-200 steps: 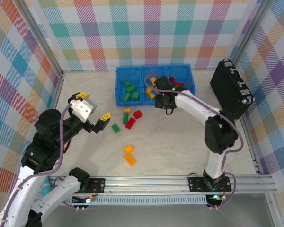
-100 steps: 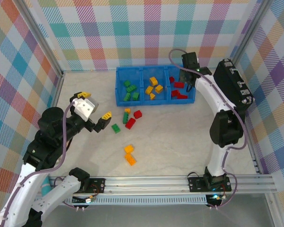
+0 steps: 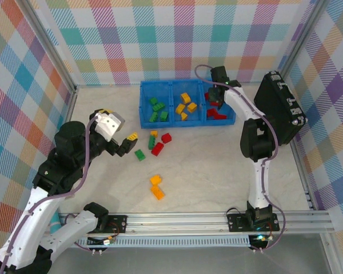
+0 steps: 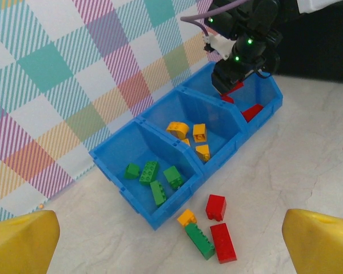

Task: Sort the legos into containers by color
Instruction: Place the lego in the container, then pick up the lego from the center of the table.

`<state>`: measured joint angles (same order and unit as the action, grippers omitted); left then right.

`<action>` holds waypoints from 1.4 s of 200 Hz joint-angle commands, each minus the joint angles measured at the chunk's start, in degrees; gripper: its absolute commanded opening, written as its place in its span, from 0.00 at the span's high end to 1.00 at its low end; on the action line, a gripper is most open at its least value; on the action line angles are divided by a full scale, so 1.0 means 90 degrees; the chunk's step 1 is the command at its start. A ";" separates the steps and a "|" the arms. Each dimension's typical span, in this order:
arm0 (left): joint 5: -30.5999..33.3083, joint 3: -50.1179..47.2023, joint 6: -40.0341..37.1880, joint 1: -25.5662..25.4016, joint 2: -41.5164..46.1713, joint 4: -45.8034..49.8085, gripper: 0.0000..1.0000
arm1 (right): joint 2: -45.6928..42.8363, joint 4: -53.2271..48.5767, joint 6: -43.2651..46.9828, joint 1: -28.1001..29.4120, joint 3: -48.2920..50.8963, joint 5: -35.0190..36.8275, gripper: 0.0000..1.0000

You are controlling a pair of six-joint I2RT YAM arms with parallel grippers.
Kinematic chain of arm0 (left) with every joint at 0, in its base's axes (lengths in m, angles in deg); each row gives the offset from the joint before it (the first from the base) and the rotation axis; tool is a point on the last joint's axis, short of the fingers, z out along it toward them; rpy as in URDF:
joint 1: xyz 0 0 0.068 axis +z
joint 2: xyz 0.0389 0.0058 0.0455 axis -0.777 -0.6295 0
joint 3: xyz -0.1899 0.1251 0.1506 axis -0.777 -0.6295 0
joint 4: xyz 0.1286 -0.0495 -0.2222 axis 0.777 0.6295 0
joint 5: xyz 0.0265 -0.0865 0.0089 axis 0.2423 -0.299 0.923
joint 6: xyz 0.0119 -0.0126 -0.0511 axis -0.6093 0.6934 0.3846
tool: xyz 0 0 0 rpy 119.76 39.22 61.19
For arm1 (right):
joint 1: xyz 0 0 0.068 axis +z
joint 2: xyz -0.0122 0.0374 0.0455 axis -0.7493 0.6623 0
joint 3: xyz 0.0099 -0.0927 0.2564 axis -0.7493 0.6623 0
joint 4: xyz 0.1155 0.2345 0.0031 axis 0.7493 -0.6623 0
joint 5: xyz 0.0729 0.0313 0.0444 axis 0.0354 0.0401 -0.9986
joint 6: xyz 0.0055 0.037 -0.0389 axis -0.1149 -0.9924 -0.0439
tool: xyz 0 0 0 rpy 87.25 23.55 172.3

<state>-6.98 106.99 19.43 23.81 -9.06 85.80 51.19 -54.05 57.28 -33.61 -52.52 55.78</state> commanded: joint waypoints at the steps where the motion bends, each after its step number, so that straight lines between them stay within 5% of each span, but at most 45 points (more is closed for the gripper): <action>1: 0.0042 0.0243 -0.0063 -0.0066 0.0015 0.0062 0.00 | 0.0004 -0.0102 0.0129 -0.0066 -0.0284 -0.0054 0.38; 56: -0.0026 0.0272 -0.0048 -0.0059 0.0020 0.0097 0.00 | -0.0185 -0.0167 0.0218 -0.0076 -0.0157 -0.0111 0.12; 139: -0.0009 0.0250 -0.0039 -0.0063 0.0233 0.0106 0.00 | -0.1158 -0.0022 0.0171 0.0073 0.0469 -0.0898 0.20; 212: -0.0072 0.0136 0.0001 -0.0061 0.0413 -0.0016 0.00 | -0.2661 0.0732 0.0025 0.1617 0.2572 -0.1733 0.21; 280: -0.0094 0.0106 0.0041 -0.0061 0.0615 0.0003 0.00 | -0.2065 0.0922 -0.0237 0.2660 0.2716 -0.2187 0.25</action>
<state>-7.18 108.04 19.47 23.74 -4.56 85.91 29.88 -47.12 57.24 -11.07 -26.55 37.75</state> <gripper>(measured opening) 0.999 0.762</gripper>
